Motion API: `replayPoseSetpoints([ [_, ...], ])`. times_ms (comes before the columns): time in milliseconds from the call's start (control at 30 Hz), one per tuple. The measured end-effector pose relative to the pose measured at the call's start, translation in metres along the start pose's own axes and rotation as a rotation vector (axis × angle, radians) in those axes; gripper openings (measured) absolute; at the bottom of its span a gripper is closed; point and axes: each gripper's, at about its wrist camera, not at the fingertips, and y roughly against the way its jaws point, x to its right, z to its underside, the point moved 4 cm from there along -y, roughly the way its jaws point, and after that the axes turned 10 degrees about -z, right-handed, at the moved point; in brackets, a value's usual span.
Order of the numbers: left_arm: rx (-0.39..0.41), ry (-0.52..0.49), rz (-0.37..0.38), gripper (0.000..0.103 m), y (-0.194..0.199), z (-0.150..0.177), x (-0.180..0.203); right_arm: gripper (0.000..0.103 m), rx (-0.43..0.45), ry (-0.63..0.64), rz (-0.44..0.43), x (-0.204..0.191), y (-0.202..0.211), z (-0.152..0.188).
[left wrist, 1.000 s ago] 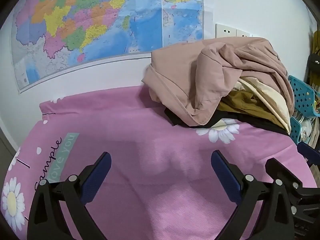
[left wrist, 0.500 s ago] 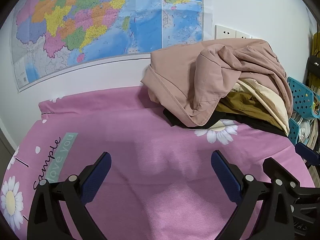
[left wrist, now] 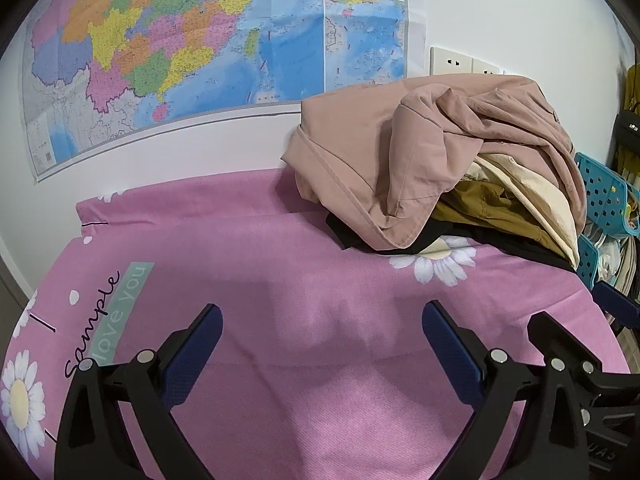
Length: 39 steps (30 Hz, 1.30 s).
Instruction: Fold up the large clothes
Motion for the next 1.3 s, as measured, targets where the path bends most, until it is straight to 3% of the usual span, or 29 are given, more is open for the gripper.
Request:
replayPoseSetpoints([
  [1300, 0.013, 0.002, 0.0, 0.096, 0.0009, -0.0052, 0.0018, 0.098, 0.029, 0.019, -0.016, -0.0024, 0.0008, -0.0054],
])
